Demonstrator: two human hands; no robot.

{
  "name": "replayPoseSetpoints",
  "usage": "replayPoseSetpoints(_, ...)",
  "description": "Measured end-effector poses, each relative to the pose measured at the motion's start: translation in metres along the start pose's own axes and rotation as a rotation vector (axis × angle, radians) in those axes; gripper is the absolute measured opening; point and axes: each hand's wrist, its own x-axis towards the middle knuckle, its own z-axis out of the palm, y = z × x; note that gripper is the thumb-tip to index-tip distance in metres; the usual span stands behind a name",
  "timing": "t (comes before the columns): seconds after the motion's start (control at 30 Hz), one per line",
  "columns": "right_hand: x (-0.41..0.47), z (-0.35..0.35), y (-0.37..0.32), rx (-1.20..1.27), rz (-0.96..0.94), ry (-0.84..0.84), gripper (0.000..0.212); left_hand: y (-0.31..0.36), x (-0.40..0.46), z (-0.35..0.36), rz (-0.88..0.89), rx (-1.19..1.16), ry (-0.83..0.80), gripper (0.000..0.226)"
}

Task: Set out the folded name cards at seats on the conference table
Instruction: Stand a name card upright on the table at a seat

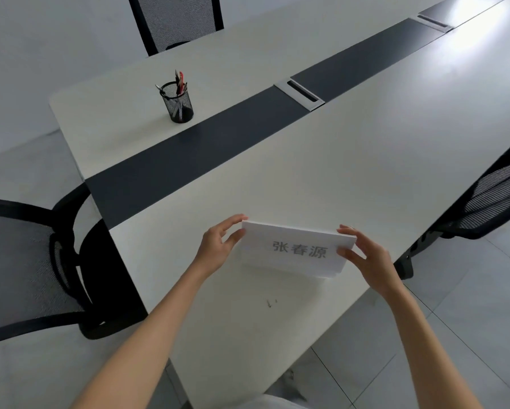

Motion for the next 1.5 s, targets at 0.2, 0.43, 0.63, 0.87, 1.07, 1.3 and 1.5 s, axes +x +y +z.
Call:
replayPoseSetpoints(0.2, -0.005, 0.001, -0.034, -0.032, -0.028, 0.1, 0.041, 0.009, 0.014, -0.015, 0.078, -0.101, 0.076, 0.025)
replayPoseSetpoints(0.43, 0.019, 0.045, -0.133, 0.099, -0.136, 0.33, 0.045, 0.039, 0.088, -0.097, 0.239, -0.317, -0.02, 0.039)
replayPoseSetpoints(0.63, 0.093, 0.158, -0.184, 0.12, -0.085, 0.561, 0.027, 0.017, 0.164, -0.172, 0.126, -0.286, 0.045, 0.036)
replayPoseSetpoints(0.87, 0.152, 0.272, -0.161, 0.157, 0.134, 0.49, 0.023, -0.064, 0.213, -0.222, -0.17, -0.119, -0.06, 0.043)
replayPoseSetpoints(1.07, 0.152, 0.305, -0.138, 0.285, 0.331, 0.519, 0.028, -0.083, 0.217, -0.22, -0.215, -0.191, -0.162, 0.051)
replayPoseSetpoints(1.3, 0.131, 0.328, -0.144, 0.44, 0.472, 0.535, 0.059, -0.101, 0.203, -0.215, -0.269, -0.248, -0.088, 0.05)
replayPoseSetpoints(1.5, 0.137, 0.35, -0.15, 0.597, 0.499, 0.393, 0.08, -0.107, 0.211, -0.212, -0.28, -0.237, -0.087, 0.052)
